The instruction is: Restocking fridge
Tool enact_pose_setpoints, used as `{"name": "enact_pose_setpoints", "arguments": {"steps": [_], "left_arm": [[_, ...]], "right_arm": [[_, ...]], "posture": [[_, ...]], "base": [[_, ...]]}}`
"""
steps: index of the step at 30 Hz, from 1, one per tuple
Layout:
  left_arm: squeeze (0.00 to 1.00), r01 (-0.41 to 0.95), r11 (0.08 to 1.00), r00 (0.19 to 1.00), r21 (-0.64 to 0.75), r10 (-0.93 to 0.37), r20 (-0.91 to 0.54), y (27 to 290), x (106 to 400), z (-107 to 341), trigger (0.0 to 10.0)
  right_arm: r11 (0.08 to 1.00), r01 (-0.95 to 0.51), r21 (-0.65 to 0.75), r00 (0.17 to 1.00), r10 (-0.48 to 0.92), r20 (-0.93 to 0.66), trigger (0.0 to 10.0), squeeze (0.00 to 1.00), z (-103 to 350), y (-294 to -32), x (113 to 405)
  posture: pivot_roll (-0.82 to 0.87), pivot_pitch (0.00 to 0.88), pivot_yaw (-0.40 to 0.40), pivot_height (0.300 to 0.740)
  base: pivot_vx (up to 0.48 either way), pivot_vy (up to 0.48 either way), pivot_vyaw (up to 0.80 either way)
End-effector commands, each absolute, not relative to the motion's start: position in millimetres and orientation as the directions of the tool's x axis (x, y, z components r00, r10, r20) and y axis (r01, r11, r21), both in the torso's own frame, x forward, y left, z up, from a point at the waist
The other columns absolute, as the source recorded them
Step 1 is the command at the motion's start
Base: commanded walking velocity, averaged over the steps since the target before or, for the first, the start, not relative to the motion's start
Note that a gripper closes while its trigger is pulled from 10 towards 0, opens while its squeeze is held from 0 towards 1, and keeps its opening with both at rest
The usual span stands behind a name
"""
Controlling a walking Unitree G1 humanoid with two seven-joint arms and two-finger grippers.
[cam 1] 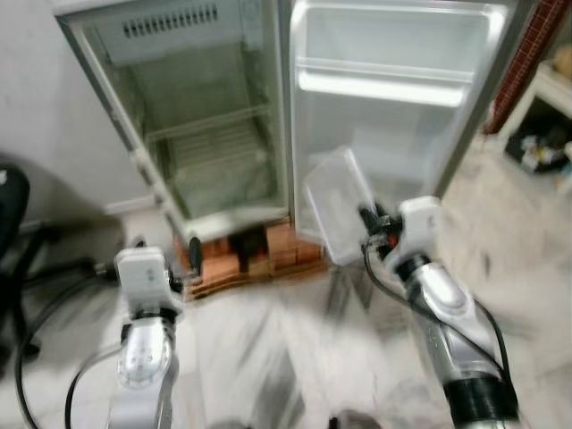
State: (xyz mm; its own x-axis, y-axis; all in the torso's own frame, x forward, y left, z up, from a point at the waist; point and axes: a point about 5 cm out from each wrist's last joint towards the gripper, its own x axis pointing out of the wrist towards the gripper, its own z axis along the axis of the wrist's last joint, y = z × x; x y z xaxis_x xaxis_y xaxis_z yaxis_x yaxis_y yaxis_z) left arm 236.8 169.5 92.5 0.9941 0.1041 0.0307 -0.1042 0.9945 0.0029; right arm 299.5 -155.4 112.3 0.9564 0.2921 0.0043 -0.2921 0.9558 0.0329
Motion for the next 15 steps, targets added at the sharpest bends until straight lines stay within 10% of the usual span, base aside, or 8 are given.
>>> {"name": "enact_pose_setpoints", "arguments": {"steps": [1, 15], "left_arm": [[0.0, -0.128, 0.991, 0.991, 0.042, 0.126, 0.032, 180, 237, 91, 10.0], [0.0, -0.17, 0.984, 0.985, 0.042, 0.169, 0.042, 167, 245, 91, 10.0]], "right_arm": [[0.946, -0.322, 0.03, 0.946, 0.32, 0.047, 10.0, 0.0, 119, -142, 301], [0.927, -0.375, 0.002, 0.927, 0.375, 0.018, 10.0, 0.0, 119, -140, 314]], "posture": [[-0.02, 0.069, 0.005, 0.74], [0.02, 0.06, -0.084, 0.74]], "base": [[0.0, 0.0, 0.0], [0.0, 0.0, 0.0]]}}
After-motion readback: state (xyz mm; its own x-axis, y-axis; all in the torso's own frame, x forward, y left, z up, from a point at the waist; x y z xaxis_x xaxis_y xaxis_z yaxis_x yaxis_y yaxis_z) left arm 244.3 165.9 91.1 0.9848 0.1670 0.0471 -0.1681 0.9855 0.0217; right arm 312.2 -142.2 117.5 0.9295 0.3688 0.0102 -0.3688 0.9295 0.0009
